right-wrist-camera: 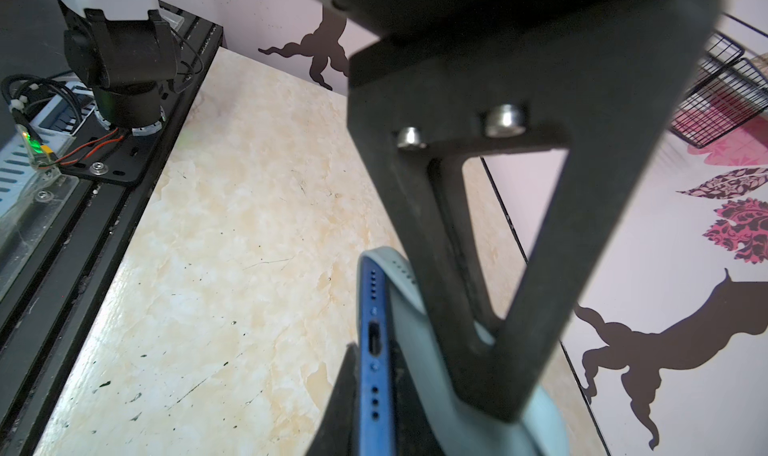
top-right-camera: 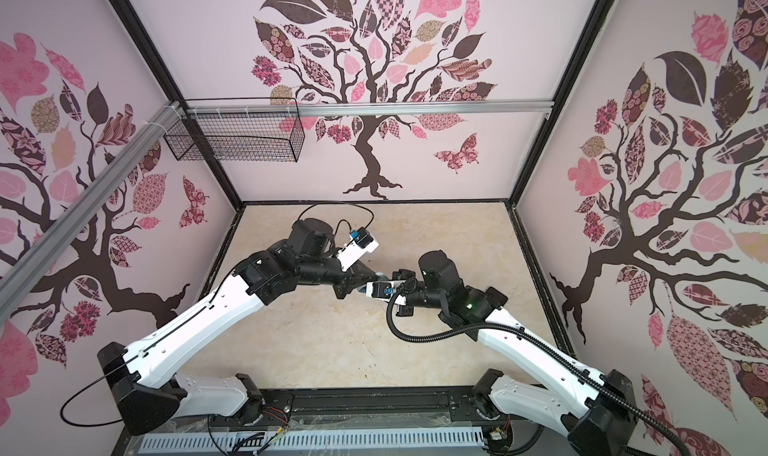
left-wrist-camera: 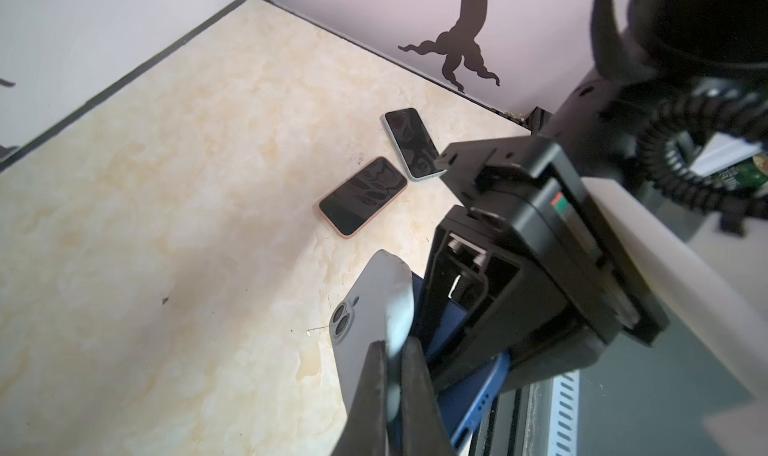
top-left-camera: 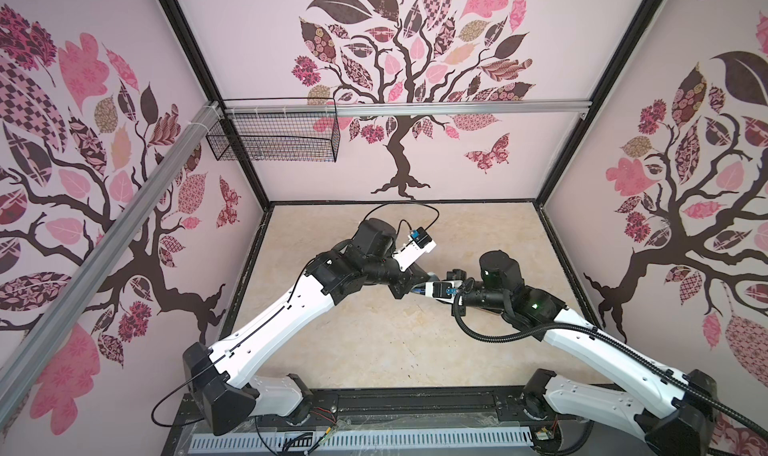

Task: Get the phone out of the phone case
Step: 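Lower the pale blue case with the left gripper and release it on the table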

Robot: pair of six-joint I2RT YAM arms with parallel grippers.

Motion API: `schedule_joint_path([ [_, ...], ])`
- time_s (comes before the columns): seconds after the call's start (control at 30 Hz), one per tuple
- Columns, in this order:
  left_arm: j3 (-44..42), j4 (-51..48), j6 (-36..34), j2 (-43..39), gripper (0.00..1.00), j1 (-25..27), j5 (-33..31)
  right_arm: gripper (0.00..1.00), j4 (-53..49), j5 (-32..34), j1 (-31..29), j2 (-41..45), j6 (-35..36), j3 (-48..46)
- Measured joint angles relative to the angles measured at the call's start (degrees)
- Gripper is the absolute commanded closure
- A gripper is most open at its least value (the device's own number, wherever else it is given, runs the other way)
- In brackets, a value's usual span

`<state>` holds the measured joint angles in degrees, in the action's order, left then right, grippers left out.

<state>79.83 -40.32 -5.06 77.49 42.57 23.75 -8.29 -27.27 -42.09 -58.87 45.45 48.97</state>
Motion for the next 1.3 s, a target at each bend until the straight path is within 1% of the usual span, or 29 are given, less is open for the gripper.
schedule_joint_path([
  [0.03,0.0,0.2,0.8,0.1,1.0,-0.8,0.5,1.0,0.6,0.1,0.0,0.0,0.0,-0.2],
  [0.1,0.0,2.0,2.0,0.3,1.0,-2.7,-1.0,1.0,0.9,-1.9,-0.8,0.3,1.1,-0.3],
  [0.17,0.0,1.6,2.8,0.3,1.0,-4.9,-2.5,1.0,1.5,-3.6,-1.9,1.1,1.6,-0.5],
  [0.23,0.0,1.6,3.6,0.3,1.0,-5.8,-3.5,1.0,2.6,-4.6,-2.0,2.1,1.7,-0.9],
  [0.27,0.0,1.6,3.8,0.3,1.0,-5.9,-3.8,1.0,3.0,-5.0,-2.0,2.4,1.2,-1.2],
  [0.3,0.0,1.9,4.0,0.3,1.0,-6.2,-6.1,1.0,3.0,-5.2,-2.0,3.0,0.6,-1.6],
  [0.37,-0.1,2.5,4.4,0.2,1.0,-8.1,-9.2,1.0,3.0,-5.4,-2.0,4.5,-1.0,-3.3],
  [0.47,-0.9,3.7,5.7,-0.1,1.0,-10.7,-12.2,1.0,3.1,-4.4,-2.0,5.5,-4.8,-5.5],
  [0.6,-4.8,5.8,9.5,-1.8,1.0,-14.2,-13.0,1.0,7.3,0.0,-2.0,7.9,-14.3,-10.0],
  [0.73,-9.4,9.4,14.8,-3.6,1.0,-17.0,-12.9,1.0,13.2,6.9,-1.8,10.9,-26.2,-15.0],
  [0.93,-17.8,20.1,25.9,-3.7,1.0,-16.7,-11.2,1.0,19.4,16.6,-1.7,11.2,-40.3,-18.6],
  [1.07,-22.6,26.6,33.4,-1.2,1.0,-15.4,-12.9,1.0,23.8,20.7,-1.7,11.0,-47.7,-20.7],
  [1.1,-23.8,28.3,35.1,-0.5,0.94,-15.0,-13.5,1.0,24.5,21.5,-1.6,11.0,-49.0,-21.3],
  [1.13,-24.9,29.5,36.4,0.1,0.85,-14.7,-14.2,1.0,24.8,22.1,-1.6,11.0,-50.2,-21.7],
  [1.23,-27.6,31.6,39.1,1.1,0.55,-14.4,-17.5,1.0,24.8,23.6,-1.6,11.1,-52.5,-22.0],
  [1.27,-28.5,31.8,39.8,1.2,0.47,-14.6,-19.0,1.0,24.7,23.9,-1.6,11.2,-53.1,-21.9],
  [1.3,-29.2,31.8,40.2,1.0,0.43,-14.9,-20.1,1.0,24.4,24.0,-1.6,11.2,-53.6,-21.9],
])
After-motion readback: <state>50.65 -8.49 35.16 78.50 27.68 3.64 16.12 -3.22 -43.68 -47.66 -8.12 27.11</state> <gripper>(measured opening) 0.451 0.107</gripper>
